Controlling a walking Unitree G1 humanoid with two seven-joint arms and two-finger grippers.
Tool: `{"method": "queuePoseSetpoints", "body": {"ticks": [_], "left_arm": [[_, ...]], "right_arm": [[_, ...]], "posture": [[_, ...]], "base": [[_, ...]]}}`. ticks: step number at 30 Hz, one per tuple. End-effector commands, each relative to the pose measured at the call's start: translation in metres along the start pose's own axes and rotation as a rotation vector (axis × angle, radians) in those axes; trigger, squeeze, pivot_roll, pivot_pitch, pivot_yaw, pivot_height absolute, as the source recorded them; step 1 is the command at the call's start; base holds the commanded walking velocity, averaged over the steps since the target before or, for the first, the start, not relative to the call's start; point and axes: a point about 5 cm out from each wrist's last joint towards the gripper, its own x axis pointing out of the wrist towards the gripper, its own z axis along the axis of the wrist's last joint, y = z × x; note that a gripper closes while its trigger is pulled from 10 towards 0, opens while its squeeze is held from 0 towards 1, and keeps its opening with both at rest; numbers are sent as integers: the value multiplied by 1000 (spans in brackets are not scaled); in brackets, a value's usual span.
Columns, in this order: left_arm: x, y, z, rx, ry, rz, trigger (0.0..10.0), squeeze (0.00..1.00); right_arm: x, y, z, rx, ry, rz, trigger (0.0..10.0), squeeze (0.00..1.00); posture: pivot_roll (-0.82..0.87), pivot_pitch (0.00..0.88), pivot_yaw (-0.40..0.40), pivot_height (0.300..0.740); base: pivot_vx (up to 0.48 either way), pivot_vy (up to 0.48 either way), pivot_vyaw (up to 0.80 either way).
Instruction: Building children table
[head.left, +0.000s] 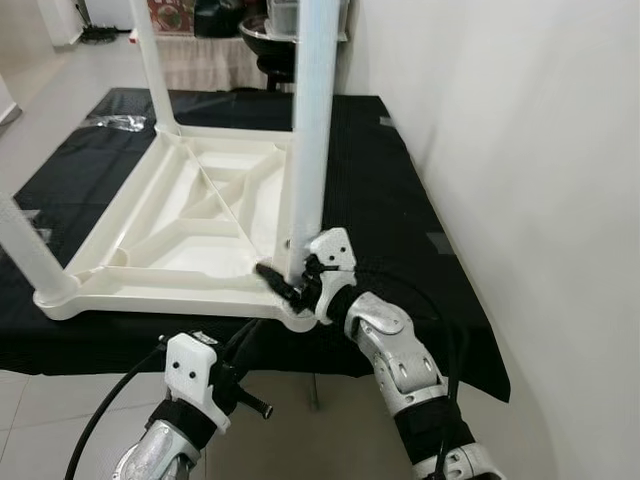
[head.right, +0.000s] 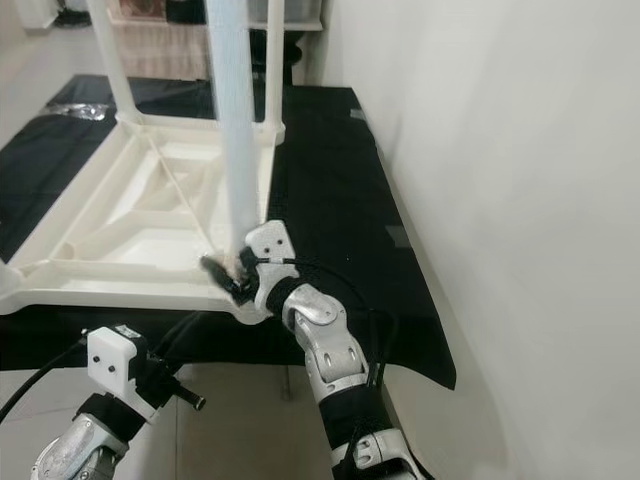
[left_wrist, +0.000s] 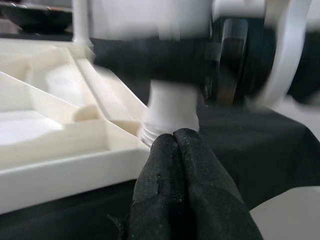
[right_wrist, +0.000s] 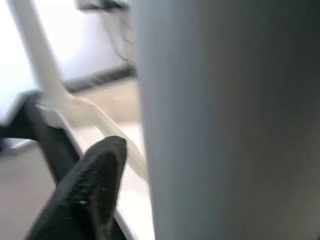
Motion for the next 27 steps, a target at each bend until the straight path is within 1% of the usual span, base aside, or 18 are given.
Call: {"method": "queuePoseSetpoints", "body": {"ticks": [1,3,4,6,7,8,9,10,13,14,18,21,22,23,25,26,27], "left_arm": [[-2,0,-4,-3,12,10,10000,0],[-2,0,-5,-3,12,11,10000,0],[-2,0,-5,-3,12,11,10000,0],[-2,0,-5,-3,12,11,10000,0],[-3,0,-5,-2,13,11,10000,0],[-3,0,-5,-2,13,11,10000,0],[-4,0,-5,-1,13,11,10000,0],[-4,0,-5,0,13,12,10000,0],[-4,0,-5,0,13,12,10000,0],[-5,0,-5,1,13,13,10000,0],[-6,-1,-4,2,14,13,10000,0],[-6,-2,-4,1,14,13,10000,0],[-6,-3,-4,-1,13,11,10000,0],[-7,-4,-3,-3,12,10,10000,0],[-7,-5,-2,-6,11,8,10000,0],[-7,-5,-2,-6,11,8,10000,0],[-8,-5,-2,-7,10,8,10000,0]], "right_arm": [[0,4,8,-67,1,238,10000,0],[-5,-2,8,-125,44,366,10000,0],[-7,-4,7,-140,58,396,10000,0],[-7,-4,7,-140,58,396,10000,0],[-10,-12,10,-127,93,495,10000,0],[-10,-12,10,-127,93,495,10000,0],[-10,-17,11,-114,102,519,10000,0],[-7,-23,14,-95,98,499,6941,0],[-7,-23,14,-95,98,499,6941,0],[-5,-26,15,-72,88,483,0,0],[-8,-29,17,-51,80,507,0,0],[-12,-31,16,-52,75,494,0,0],[-16,-34,16,-53,67,469,0,0],[-21,-38,15,-58,62,417,0,0],[-31,-44,12,-68,46,275,0,0],[-31,-44,12,-68,46,275,0,0],[-34,-45,10,-61,39,208,0,0]], "posture": [[45,145,-81,740],[45,145,-81,740],[45,145,-81,740],[45,145,-81,740],[51,146,-82,740],[51,146,-82,740],[53,146,-82,740],[59,150,-82,740],[59,150,-82,740],[61,152,-82,740],[61,161,-81,740],[57,166,-81,740],[54,170,-82,740],[51,176,-80,740],[47,181,-84,740],[47,181,-84,740],[43,186,-91,740]], "base": [[0,0,0],[0,0,0],[0,0,0],[0,0,0],[0,0,0],[0,0,0],[0,0,0],[0,0,0],[0,0,0],[0,0,0],[0,0,0],[0,0,0],[0,0,0],[0,0,0],[0,0,0],[0,0,0],[0,0,0]]}}
